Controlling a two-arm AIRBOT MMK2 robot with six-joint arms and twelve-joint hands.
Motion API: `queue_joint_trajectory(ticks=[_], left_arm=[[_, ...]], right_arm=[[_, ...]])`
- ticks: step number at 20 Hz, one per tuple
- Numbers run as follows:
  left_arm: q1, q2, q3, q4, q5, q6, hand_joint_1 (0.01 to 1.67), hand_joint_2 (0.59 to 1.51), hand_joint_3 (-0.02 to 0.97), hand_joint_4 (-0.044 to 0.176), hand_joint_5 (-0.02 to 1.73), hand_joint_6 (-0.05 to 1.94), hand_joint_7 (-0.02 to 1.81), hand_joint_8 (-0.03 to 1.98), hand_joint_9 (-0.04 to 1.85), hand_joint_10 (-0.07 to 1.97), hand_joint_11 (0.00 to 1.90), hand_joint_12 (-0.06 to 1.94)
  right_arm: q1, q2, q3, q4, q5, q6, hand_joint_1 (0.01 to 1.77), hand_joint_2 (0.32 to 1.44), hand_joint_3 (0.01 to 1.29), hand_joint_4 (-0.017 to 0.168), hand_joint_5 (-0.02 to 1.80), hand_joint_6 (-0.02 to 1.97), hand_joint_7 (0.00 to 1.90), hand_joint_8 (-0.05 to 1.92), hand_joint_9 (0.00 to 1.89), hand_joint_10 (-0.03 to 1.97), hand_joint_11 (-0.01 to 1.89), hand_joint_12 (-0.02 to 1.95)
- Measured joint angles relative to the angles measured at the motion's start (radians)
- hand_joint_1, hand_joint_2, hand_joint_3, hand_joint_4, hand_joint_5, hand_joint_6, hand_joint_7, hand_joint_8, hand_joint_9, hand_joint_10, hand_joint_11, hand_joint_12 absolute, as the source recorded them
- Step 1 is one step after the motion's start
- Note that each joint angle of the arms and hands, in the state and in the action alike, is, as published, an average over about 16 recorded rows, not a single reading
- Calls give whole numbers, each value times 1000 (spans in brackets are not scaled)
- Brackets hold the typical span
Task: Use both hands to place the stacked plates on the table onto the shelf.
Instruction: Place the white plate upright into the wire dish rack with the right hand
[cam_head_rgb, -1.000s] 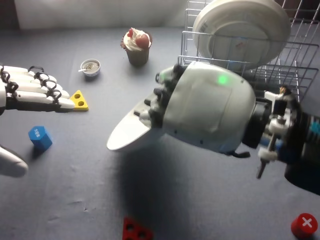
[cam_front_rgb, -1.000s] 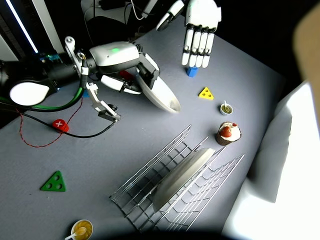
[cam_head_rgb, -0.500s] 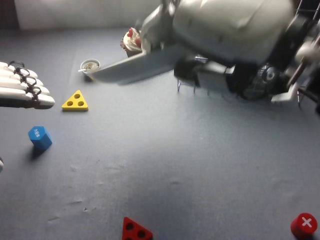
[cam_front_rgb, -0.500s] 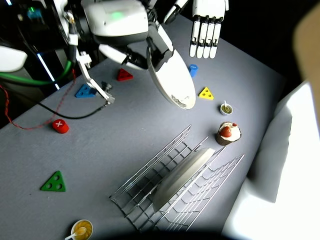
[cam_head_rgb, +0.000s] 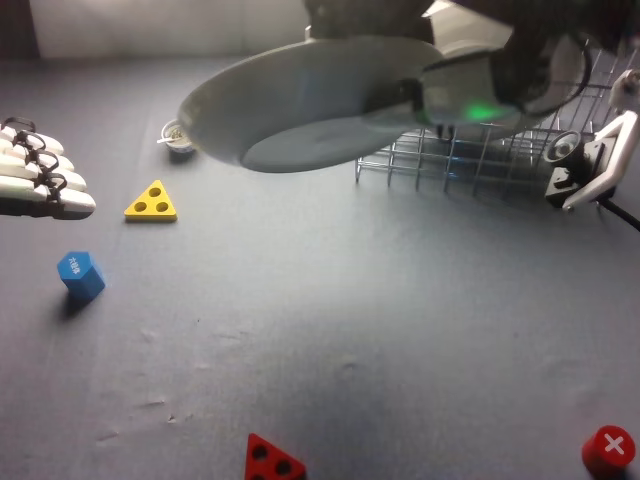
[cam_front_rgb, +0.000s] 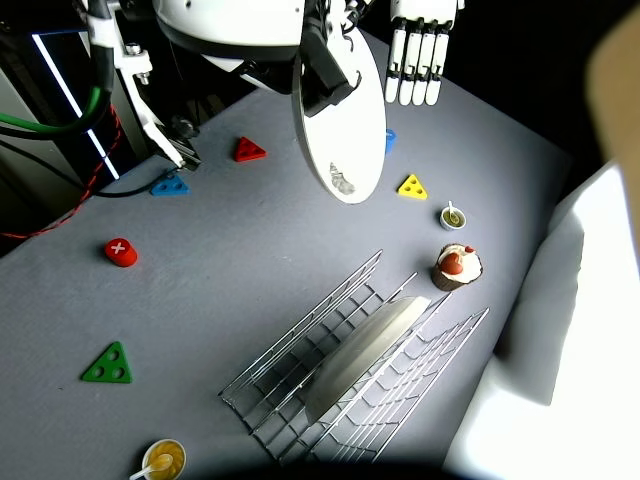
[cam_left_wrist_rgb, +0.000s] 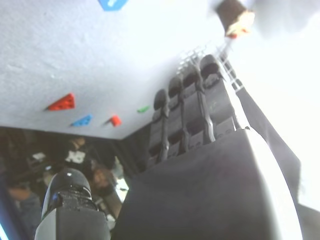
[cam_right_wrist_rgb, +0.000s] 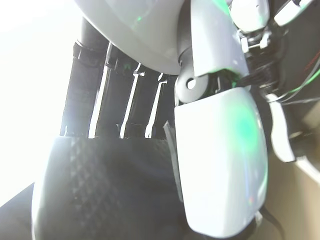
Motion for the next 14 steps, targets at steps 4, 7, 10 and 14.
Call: queue_joint_trajectory(ticks=[4,7,10,14], left_arm=[[-14,3,6,16,-23,0,44,979,-8,1,177,7,198,1,198,9,172,9],[-25,3,9,28,-38,0,41,979,-8,1,179,6,198,1,204,9,173,9],[-35,3,12,37,-48,0,40,978,-8,1,181,7,198,1,209,10,173,10],[-48,3,11,49,-57,0,37,977,-7,1,183,7,198,1,213,10,174,9]], right_arm=[[37,6,51,162,-66,0,1435,962,13,-9,945,777,1163,549,1231,579,1026,1093],[54,6,97,268,-105,-4,1446,963,13,-9,939,778,1150,557,1215,597,1031,1105],[67,6,142,358,-136,-10,1457,964,13,-9,936,781,1147,541,1206,603,1036,1110],[77,6,189,441,-168,-19,1469,966,13,-9,941,783,1148,524,1191,627,1032,1120]])
